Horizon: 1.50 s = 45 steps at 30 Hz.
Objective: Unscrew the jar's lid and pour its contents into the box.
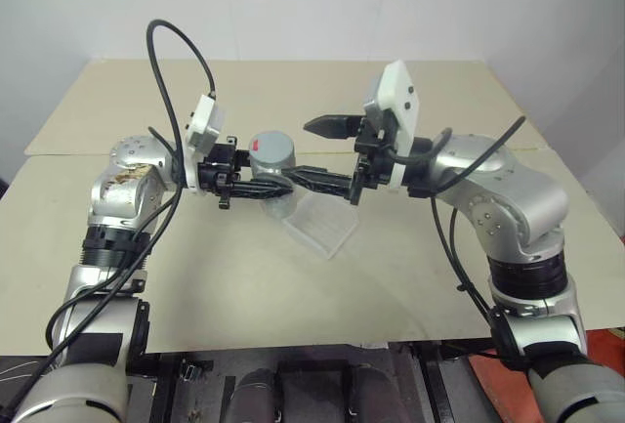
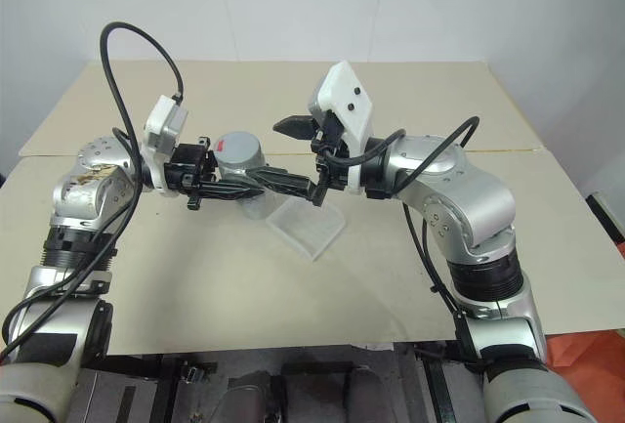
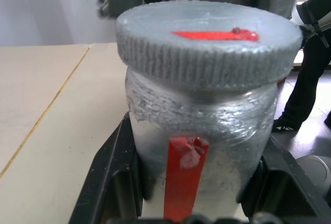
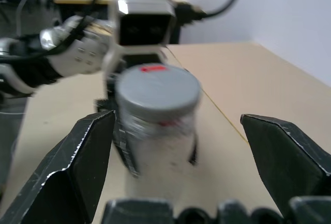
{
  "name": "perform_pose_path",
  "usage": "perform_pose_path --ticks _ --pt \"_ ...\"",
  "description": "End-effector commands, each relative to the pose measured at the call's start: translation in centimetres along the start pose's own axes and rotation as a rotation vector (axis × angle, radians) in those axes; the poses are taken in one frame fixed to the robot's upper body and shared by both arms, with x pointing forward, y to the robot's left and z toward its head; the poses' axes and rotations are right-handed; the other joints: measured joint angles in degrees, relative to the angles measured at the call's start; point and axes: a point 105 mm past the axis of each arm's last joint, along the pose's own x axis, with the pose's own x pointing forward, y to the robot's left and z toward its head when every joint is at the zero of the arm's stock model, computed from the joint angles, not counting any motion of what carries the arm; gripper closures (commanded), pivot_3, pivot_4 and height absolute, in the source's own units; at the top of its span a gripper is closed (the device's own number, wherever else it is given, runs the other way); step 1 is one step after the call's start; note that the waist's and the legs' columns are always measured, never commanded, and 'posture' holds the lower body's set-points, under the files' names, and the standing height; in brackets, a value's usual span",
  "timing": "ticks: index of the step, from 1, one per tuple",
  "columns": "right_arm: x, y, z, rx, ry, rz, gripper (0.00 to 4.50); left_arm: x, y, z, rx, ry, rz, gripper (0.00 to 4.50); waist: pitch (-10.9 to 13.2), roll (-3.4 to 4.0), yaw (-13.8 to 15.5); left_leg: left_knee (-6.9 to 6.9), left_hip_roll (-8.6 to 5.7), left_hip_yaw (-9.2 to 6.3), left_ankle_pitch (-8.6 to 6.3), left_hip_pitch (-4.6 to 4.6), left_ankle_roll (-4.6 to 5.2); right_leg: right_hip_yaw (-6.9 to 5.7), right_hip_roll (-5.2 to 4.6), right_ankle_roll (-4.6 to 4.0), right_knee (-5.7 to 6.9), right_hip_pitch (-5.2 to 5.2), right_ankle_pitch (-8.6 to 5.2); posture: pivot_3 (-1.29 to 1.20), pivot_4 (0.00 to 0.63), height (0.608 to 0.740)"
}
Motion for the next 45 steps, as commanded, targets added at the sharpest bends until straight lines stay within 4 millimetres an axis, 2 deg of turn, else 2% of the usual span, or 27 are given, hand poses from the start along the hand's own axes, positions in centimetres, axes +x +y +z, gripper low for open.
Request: perform_pose_path --ticks 1,4,12,21,24,26,28,33,40,43,45 --pt "-0.4 0.4 1.7 -0.057 -0.057 0.011 0.00 0.0 -0.2 0.9 0.054 -0.009 -0.011 2.59 0.0 0.00 0.0 0.00 0.00 0.00 0.00 0.00 0.00 0.00 0.00 0.00 0.00 0.00 0.00 0.00 0.150 0.740" --pt "0.2 0.8 2.0 -0.058 -0.069 0.030 0.00 0.0 -0.2 0.9 0.055 -0.009 -0.012 2.59 0.0 0.00 0.0 0.00 0.00 0.00 0.00 0.00 0.00 0.00 0.00 0.00 0.00 0.00 0.00 0.00 0.150 0.740" --pt "2.3 0.0 1.7 -0.037 -0.050 -0.009 0.00 0.1 -0.3 0.9 0.058 -0.009 -0.015 2.59 0.0 0.00 0.0 0.00 0.00 0.01 0.01 0.00 -0.01 0.00 0.00 0.00 0.05 0.00 0.00 0.00 0.150 0.740" --pt "3.3 0.2 1.4 -0.008 -0.038 0.011 0.00 0.0 -0.3 1.0 0.059 -0.007 -0.012 2.59 0.0 0.00 0.0 0.00 0.00 0.01 0.01 0.00 -0.01 -0.01 0.00 0.00 0.05 0.00 0.00 0.00 0.150 0.740" --pt "3.4 0.2 1.5 -0.005 -0.042 0.015 0.53 0.0 -0.4 0.9 0.058 -0.006 -0.013 2.59 0.0 0.00 0.0 0.00 0.00 0.01 0.01 0.00 -0.02 -0.01 0.00 0.00 0.05 0.00 0.00 0.00 0.150 0.740" --pt "3.4 0.2 1.5 -0.004 -0.043 0.015 1.16 0.0 -0.4 0.9 0.058 -0.006 -0.011 2.59 0.0 0.00 0.0 0.00 0.00 0.01 0.01 0.00 -0.01 -0.01 0.00 0.00 0.05 0.00 0.00 0.00 0.150 0.740" --pt "3.3 0.2 1.6 0.001 -0.047 0.013 1.74 0.0 -0.4 0.9 0.058 -0.006 -0.009 2.59 0.0 0.00 0.0 0.00 0.00 0.01 0.01 0.00 -0.01 -0.01 0.00 0.00 0.05 0.00 0.00 0.00 0.150 0.740" --pt "3.0 0.0 2.4 0.026 -0.073 0.011 1.75 0.1 -0.4 0.8 0.056 -0.005 -0.010 2.59 0.0 0.00 0.0 0.00 0.00 0.01 0.01 0.00 -0.02 -0.01 0.00 0.00 0.05 0.00 0.00 0.00 0.150 0.740" --pt "1.2 -1.7 5.2 0.122 -0.176 -0.049 1.75 0.1 -0.5 0.4 0.051 0.003 -0.016 2.59 0.0 0.00 0.0 -0.01 0.01 0.00 0.02 0.00 -0.03 -0.02 0.00 0.00 0.06 0.00 0.00 0.00 0.150 0.740" --pt "0.4 -2.5 5.1 0.091 -0.164 -0.113 1.75 0.0 -0.6 0.3 0.049 0.003 -0.012 2.59 0.0 0.00 0.1 0.00 0.00 0.01 0.01 0.00 -0.02 -0.02 -0.01 0.00 0.04 0.02 0.00 0.00 0.150 0.740" --pt "-1.0 -4.1 3.5 0.026 -0.106 -0.241 1.75 -0.1 -0.5 0.3 0.048 -0.002 0.009 2.59 0.0 0.00 0.1 0.00 -0.01 0.02 0.01 0.00 -0.01 -0.01 -0.01 0.00 0.04 0.01 0.00 0.00 0.150 0.740"
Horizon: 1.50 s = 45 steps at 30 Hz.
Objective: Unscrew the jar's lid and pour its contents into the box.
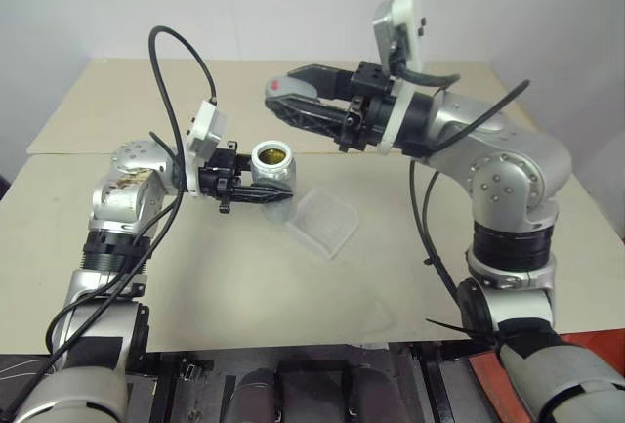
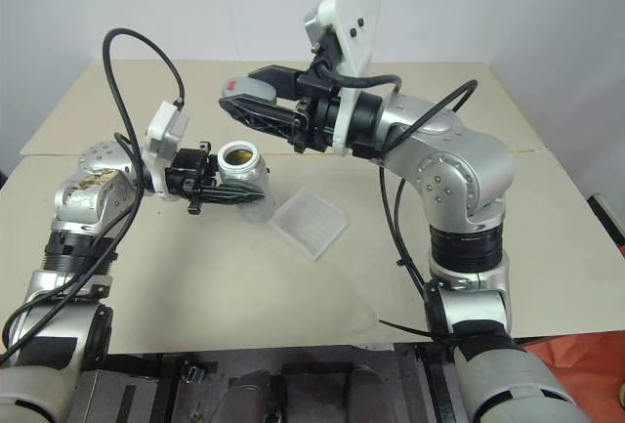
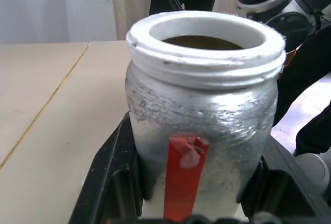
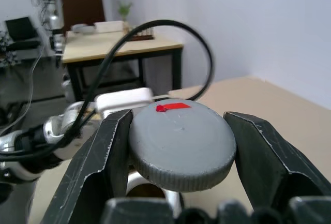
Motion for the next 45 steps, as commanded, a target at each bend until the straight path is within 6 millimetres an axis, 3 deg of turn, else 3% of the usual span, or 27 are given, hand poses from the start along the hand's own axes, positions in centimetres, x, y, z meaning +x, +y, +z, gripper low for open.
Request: perform_pose_path --ticks 1,5,12,18,19,23,28,31,35,39,41,45 --pt "-2.4 -2.3 -0.5 -0.135 0.025 -0.170 1.75 -0.2 -0.1 0.8 0.054 -0.007 0.019 2.59 0.0 0.00 0.1 0.00 0.00 0.00 0.00 0.00 0.00 -0.01 0.00 0.00 0.00 0.00 0.00 0.00 0.150 0.740" --pt "-6.5 -4.6 -4.3 -0.128 0.130 -0.367 1.75 -0.9 -0.1 0.8 0.052 -0.016 0.079 2.59 0.0 0.00 0.0 0.00 -0.03 0.03 -0.03 -0.01 0.05 0.03 -0.03 0.02 -0.06 0.02 0.00 0.00 0.150 0.740" --pt "-13.6 -5.9 -15.0 -0.076 0.403 -0.651 1.75 -2.0 -0.1 0.6 0.048 -0.012 0.179 2.59 0.0 -0.01 -0.1 -0.04 -0.02 0.02 -0.01 0.02 0.02 0.07 -0.01 0.03 -0.22 0.00 -0.01 0.00 0.150 0.740" --pt "-15.9 -5.7 -20.4 -0.033 0.569 -0.715 1.75 -2.0 0.5 1.0 0.067 -0.013 0.238 2.59 0.0 -0.01 -0.3 -0.03 -0.02 0.04 0.00 0.20 -0.01 0.17 0.01 0.02 -0.16 0.03 0.00 0.00 0.150 0.740" --pt "-16.1 -5.7 -20.7 -0.029 0.588 -0.712 1.40 -1.9 0.7 1.0 0.076 -0.013 0.255 2.59 0.0 -0.01 -0.3 -0.04 -0.02 0.04 0.00 0.25 -0.01 0.19 0.01 0.01 -0.16 0.05 0.00 0.00 0.150 0.740" --pt "-16.1 -5.4 -19.3 -0.036 0.572 -0.664 0.18 -1.6 1.9 1.2 0.153 -0.012 0.370 2.59 0.0 -0.01 0.0 -0.05 -0.02 0.03 0.00 0.25 0.00 0.19 0.00 0.01 -0.19 0.07 0.00 0.00 0.150 0.740" --pt "-15.3 -4.2 -14.3 0.013 0.502 -0.509 0.04 -1.3 4.7 1.2 0.419 0.089 0.566 2.59 0.0 -0.03 0.4 -0.03 -0.03 0.01 -0.01 0.21 0.02 0.16 -0.01 0.01 -0.26 0.10 0.01 0.00 0.150 0.740" --pt "-14.3 -2.4 -12.3 0.066 0.516 -0.362 0.04 -0.7 6.1 0.3 0.773 0.232 0.653 2.59 0.0 -0.03 0.8 -0.05 -0.03 0.00 -0.03 0.34 0.04 0.15 -0.01 -0.02 -0.28 0.20 0.02 0.00 0.150 0.740" --pt "-13.0 -0.8 -10.9 0.112 0.529 -0.224 0.04 2.1 6.2 1.0 1.523 0.397 0.562 2.59 0.1 -0.15 1.2 -0.15 -0.03 0.01 -0.03 0.38 0.05 0.14 -0.03 -0.07 -0.33 0.21 0.06 0.00 0.150 0.740" --pt "-12.1 -0.5 -9.8 0.097 0.538 -0.166 0.04 5.3 5.8 1.3 2.177 0.289 0.473 2.59 0.1 -0.15 2.1 -0.16 -0.13 0.01 -0.08 0.14 0.13 0.05 -0.22 0.04 -0.28 0.13 0.17 0.00 0.150 0.740" --pt "-11.6 -0.5 -9.2 0.085 0.523 -0.149 0.04 6.4 5.2 0.7 2.357 0.204 0.416 2.59 0.1 -0.13 2.3 -0.14 -0.16 0.04 -0.13 0.07 0.22 0.01 -0.28 0.13 -0.23 0.11 0.20 0.00 0.150 0.740" --pt "-11.0 -0.8 -8.1 0.062 0.481 -0.151 0.04 6.7 5.1 -2.2 2.435 0.214 0.255 2.59 0.1 -0.14 2.1 -0.07 -0.19 0.22 -0.18 -0.13 0.30 -0.04 -0.31 0.21 -0.21 -0.07 0.18 0.00 0.150 0.740"
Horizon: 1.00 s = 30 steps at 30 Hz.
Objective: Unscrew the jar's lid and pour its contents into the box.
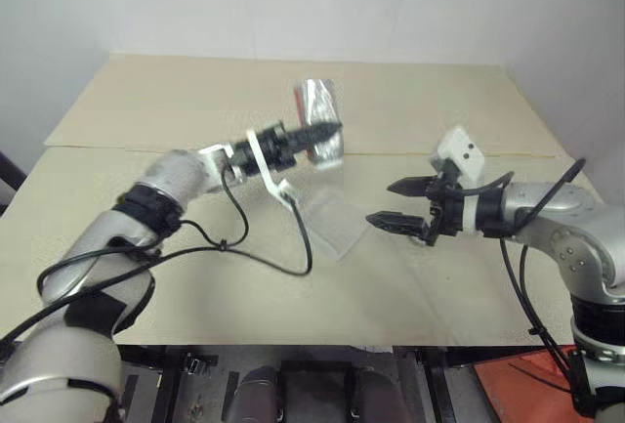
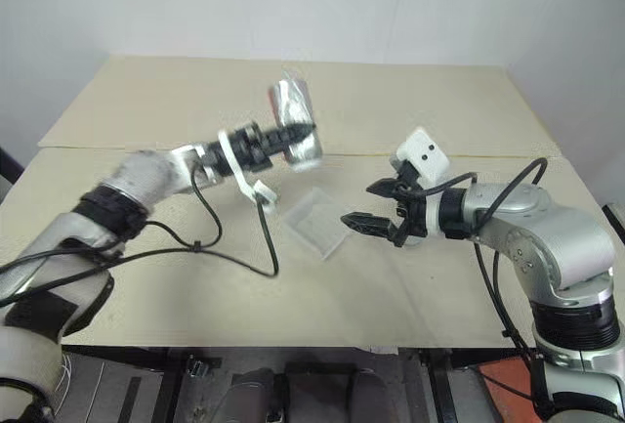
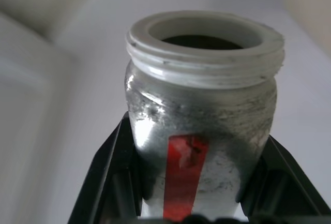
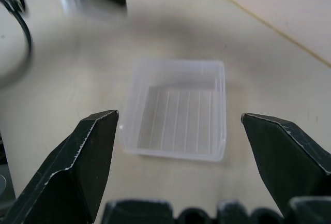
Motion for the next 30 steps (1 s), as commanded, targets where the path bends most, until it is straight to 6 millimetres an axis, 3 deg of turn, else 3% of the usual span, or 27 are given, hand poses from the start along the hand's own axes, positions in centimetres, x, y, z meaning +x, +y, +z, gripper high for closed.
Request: perform_pose_path --ticks 1,5,12,17,22,27,30 --pt "-0.5 0.0 1.7 -0.038 -0.047 -0.013 0.04 -0.3 -0.7 0.3 0.099 -0.064 0.000 2.59 0.0 0.00 -0.3 0.03 0.00 0.11 0.04 -0.14 -0.06 -0.06 0.02 0.00 0.03 -0.13 0.00 0.00 0.150 0.740" --pt "-0.8 0.2 2.5 -0.053 -0.080 -0.027 0.04 0.3 -1.1 0.8 0.124 -0.072 -0.006 2.59 0.0 -0.01 -0.4 0.06 0.02 0.20 0.31 -0.42 -0.52 -0.12 0.04 -0.01 0.15 -0.48 0.00 0.00 0.150 0.740" --pt "-1.0 0.8 2.8 -0.057 -0.107 -0.026 0.04 0.6 -0.6 0.8 0.105 -0.061 0.023 2.59 0.0 -0.02 -0.4 0.14 0.00 0.16 0.30 -0.50 -0.50 -0.14 -0.03 -0.01 0.14 -0.48 0.00 0.00 0.150 0.740" --pt "-0.8 0.6 2.4 -0.051 -0.104 -0.036 0.04 -0.1 -0.7 -0.8 -0.041 0.067 -0.015 2.59 0.0 -0.02 -0.5 0.16 0.04 0.15 0.30 -0.49 -0.48 -0.15 -0.05 -0.01 0.18 -0.48 0.00 0.00 0.150 0.740" --pt "-0.9 0.2 2.1 -0.061 -0.093 -0.046 0.04 -2.9 -0.8 -4.5 -0.428 0.405 -0.033 2.59 0.0 0.00 -1.1 0.17 0.07 0.07 0.30 -0.46 -0.50 -0.14 -0.11 -0.01 0.20 -0.49 0.00 0.00 0.150 0.740" --pt "-0.8 -0.1 2.0 -0.069 -0.093 -0.042 0.04 -6.8 -2.1 -5.6 -1.134 0.782 -0.022 2.59 0.0 0.02 -1.7 0.22 0.17 0.05 0.33 -0.35 -0.54 -0.04 -0.17 -0.01 0.27 -0.51 0.00 0.00 0.150 0.740" --pt "-0.7 -0.3 2.0 -0.072 -0.098 -0.043 0.04 -9.6 -3.6 -5.0 -1.641 0.996 0.015 2.59 0.0 0.02 -1.8 0.42 0.16 0.00 0.33 -0.40 -0.54 -0.07 -0.15 0.00 0.31 -0.47 0.00 0.00 0.150 0.740"
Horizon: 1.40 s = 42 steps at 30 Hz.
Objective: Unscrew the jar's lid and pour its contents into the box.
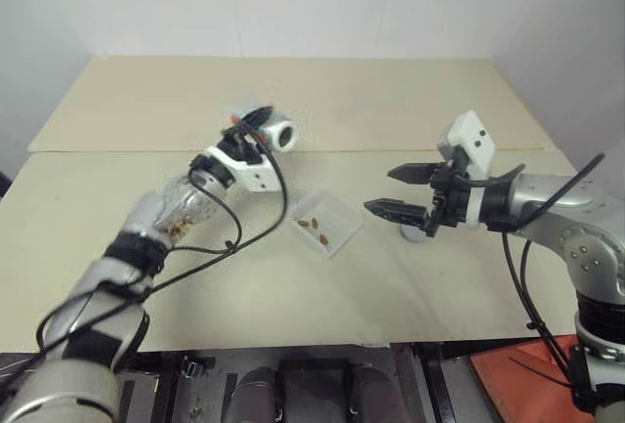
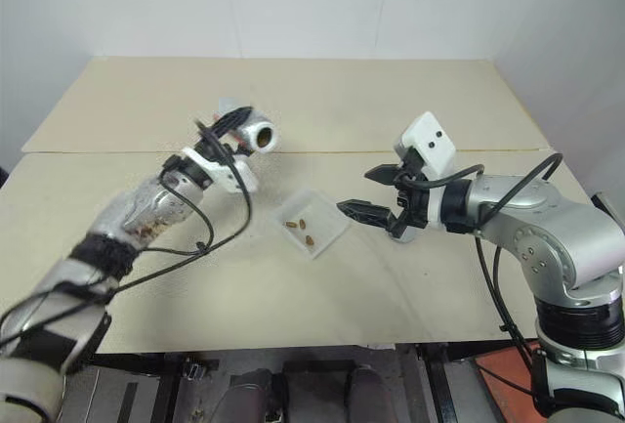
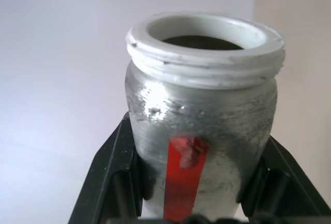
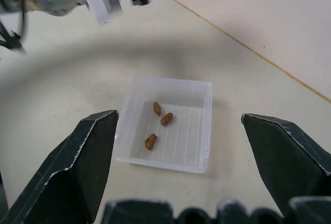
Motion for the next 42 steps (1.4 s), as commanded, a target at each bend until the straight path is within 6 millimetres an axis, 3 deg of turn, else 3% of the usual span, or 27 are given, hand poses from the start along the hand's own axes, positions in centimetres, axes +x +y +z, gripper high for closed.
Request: perform_pose_path --ticks 1,4,7,11,16,23,24,28,33,37,42 --pt "-0.3 -0.1 0.8 -0.047 -0.033 -0.005 0.04 -0.9 2.3 -0.8 -0.474 0.120 -0.008 2.59 0.0 0.00 -0.1 0.11 0.00 -0.03 -0.01 -0.03 0.02 -0.01 0.02 0.03 -0.01 0.01 -0.02 0.00 0.150 0.740" --pt "-0.2 -0.2 0.8 -0.053 -0.040 -0.007 0.04 -2.6 1.7 -1.6 -0.736 0.145 -0.066 2.59 0.0 0.00 -0.4 0.21 -0.04 -0.12 -0.03 0.06 0.05 0.02 0.05 0.06 -0.09 0.15 -0.04 0.00 0.150 0.740" --pt "-0.2 -0.4 0.5 -0.051 -0.040 -0.005 0.04 -3.6 1.1 -3.1 -0.869 0.176 -0.044 2.59 0.0 0.00 -0.3 0.20 -0.08 -0.21 -0.17 0.43 0.29 -0.03 0.05 0.09 -0.22 0.64 -0.06 0.00 0.150 0.740" --pt "-0.2 -0.4 0.2 -0.038 -0.053 0.006 0.04 -4.8 -0.6 -4.4 -0.926 0.190 -0.062 2.59 0.0 0.00 -0.2 0.21 -0.12 -0.22 -0.34 0.54 0.57 -0.02 0.04 0.09 -0.23 0.75 -0.05 0.00 0.150 0.740" --pt "-0.1 -0.4 -0.1 -0.032 -0.050 0.014 0.04 -5.4 -2.7 -4.3 -0.933 0.157 -0.097 2.59 0.0 0.00 0.0 0.21 -0.13 -0.20 -0.34 0.54 0.56 -0.01 0.04 0.08 -0.25 0.75 -0.05 0.00 0.150 0.740" --pt "0.2 0.0 -0.3 -0.033 -0.043 0.028 0.00 -6.4 -4.5 -5.0 -0.908 0.189 -0.109 0.35 0.0 0.00 0.4 0.20 -0.11 -0.20 -0.36 0.56 0.59 0.01 0.04 0.06 -0.25 0.75 -0.04 0.00 0.150 0.740" --pt "0.3 0.0 -0.3 -0.035 -0.041 0.030 0.00 -6.7 -4.4 -4.9 -0.903 0.184 -0.116 0.05 0.0 0.00 0.4 0.20 -0.12 -0.20 -0.37 0.56 0.60 0.01 0.04 0.06 -0.25 0.74 -0.04 0.00 0.150 0.740" --pt "0.5 0.2 -0.5 -0.041 -0.033 0.032 0.00 -8.4 -2.8 -4.2 -0.845 0.133 -0.144 0.05 0.0 0.00 0.2 0.20 -0.08 -0.21 -0.37 0.56 0.61 0.02 0.04 0.06 -0.25 0.73 -0.04 0.00 0.150 0.740" --pt "-0.1 0.0 -1.3 -0.066 -0.030 0.016 0.00 -12.8 0.2 -2.0 -0.750 0.077 -0.284 0.05 0.0 0.01 -0.4 0.13 -0.01 -0.21 -0.38 0.55 0.60 0.07 0.03 0.04 -0.26 0.65 -0.05 0.00 0.150 0.740" --pt "-0.8 -0.1 -1.6 -0.107 -0.052 0.015 0.00 -16.9 3.8 0.1 -0.716 0.046 -0.364 0.05 0.0 0.03 -0.5 0.12 0.00 -0.18 -0.40 0.63 0.62 0.09 -0.02 0.03 -0.26 0.68 -0.06 0.00 0.150 0.740" --pt "-1.3 0.3 -1.2 -0.159 -0.081 0.053 0.00 -18.4 5.7 2.5 -0.729 0.029 -0.413 0.05 0.0 0.07 0.0 0.12 -0.01 -0.20 -0.41 0.76 0.61 0.04 -0.03 0.02 -0.25 0.77 -0.08 0.00 0.150 0.740"
